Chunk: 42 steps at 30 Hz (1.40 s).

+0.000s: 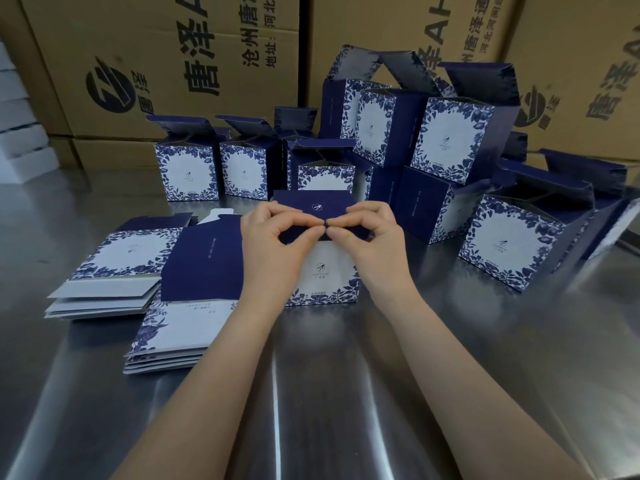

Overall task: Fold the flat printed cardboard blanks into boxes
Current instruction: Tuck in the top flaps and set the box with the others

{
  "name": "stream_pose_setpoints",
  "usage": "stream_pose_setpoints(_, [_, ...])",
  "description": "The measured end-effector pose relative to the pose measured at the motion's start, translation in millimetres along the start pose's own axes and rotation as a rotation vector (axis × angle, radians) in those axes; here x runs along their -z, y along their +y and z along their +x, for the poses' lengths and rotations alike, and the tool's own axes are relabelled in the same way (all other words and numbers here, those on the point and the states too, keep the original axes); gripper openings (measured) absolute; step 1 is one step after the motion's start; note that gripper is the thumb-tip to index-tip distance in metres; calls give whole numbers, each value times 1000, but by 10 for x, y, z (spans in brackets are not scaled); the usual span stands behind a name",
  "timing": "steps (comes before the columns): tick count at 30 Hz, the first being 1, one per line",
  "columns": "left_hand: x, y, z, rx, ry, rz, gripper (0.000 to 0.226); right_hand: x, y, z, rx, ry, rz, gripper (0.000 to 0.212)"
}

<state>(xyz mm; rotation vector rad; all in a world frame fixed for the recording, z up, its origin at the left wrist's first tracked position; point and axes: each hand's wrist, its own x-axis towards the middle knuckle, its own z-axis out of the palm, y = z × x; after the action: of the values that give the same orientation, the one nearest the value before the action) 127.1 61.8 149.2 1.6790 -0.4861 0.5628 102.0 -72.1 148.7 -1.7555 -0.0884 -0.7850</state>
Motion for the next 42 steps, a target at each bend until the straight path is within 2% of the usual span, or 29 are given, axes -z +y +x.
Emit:
stream_pose_setpoints(7, [-8,-19,-20,-4,21,15,18,59,-21,-20,0,-64,16,27])
stream_pose_setpoints(12, [-66,-24,-28,-23,69,32,17,4,31,7,8,-3,16,29])
stream_pose_setpoints(15, [-37,-58,-27,-22,61,5,17,55,71,17,11,-49,53,31])
stream_pose_setpoints(19, [59,-111,2,-7,47,-40,23,141,131,34,4,-75,156,27])
stream_pose_setpoints(24, [22,-119,10,-5,89,-64,31,112,166,55,29,-32,151,26])
stream_pose_setpoints(29, [135,-181,50,12,18,-137,28,217,189,80,-10,-92,270,24])
stream_pose_setpoints(35, [129,-196,68,45,34,-177,27,201,244,96,10,-55,310,29])
stream_pose_setpoints(40, [260,-247,118,64,-119,-206,25,259,265,111,-18,-131,370,26])
stream_pose_setpoints(42, [273,-263,115,66,-128,-224,25,263,271,110,-13,-130,366,24])
